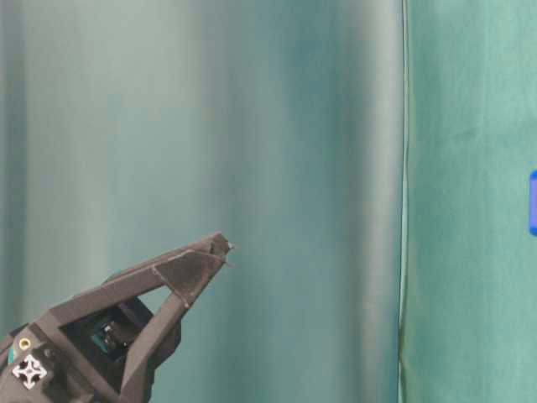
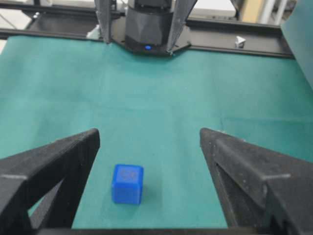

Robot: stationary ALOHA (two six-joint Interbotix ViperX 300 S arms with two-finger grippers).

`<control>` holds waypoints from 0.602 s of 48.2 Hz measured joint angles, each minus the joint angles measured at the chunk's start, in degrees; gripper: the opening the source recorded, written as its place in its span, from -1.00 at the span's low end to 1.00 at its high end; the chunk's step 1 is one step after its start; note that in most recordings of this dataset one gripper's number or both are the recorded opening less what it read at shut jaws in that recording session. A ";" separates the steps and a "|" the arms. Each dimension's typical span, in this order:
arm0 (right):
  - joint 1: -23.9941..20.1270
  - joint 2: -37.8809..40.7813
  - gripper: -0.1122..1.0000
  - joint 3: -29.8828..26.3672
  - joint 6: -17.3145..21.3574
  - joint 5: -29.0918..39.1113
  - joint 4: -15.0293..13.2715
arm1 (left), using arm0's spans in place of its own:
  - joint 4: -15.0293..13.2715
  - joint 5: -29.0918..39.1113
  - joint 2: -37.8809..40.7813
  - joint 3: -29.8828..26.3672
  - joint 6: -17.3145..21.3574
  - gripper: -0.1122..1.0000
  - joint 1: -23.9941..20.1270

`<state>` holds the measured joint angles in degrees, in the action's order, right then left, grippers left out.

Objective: Handover the blue block to the right arm after grasping it with the left arm, then place it in the designated position.
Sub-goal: 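Advance the open left gripper over the blue cube, then lower the left gripper and close it on the blue cube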

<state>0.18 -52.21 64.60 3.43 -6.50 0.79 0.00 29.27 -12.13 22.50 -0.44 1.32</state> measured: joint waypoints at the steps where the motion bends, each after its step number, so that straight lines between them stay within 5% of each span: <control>1: 0.09 0.00 0.90 0.00 0.00 0.00 0.00 | 0.00 0.09 0.00 0.00 0.00 1.00 0.00; 29: 0.09 0.00 0.90 0.00 0.00 0.00 0.00 | 0.00 -2.02 3.16 0.18 -0.18 1.00 0.00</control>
<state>0.26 -52.21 64.60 3.43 -6.50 0.79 0.00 27.25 -8.96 22.68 -0.62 1.32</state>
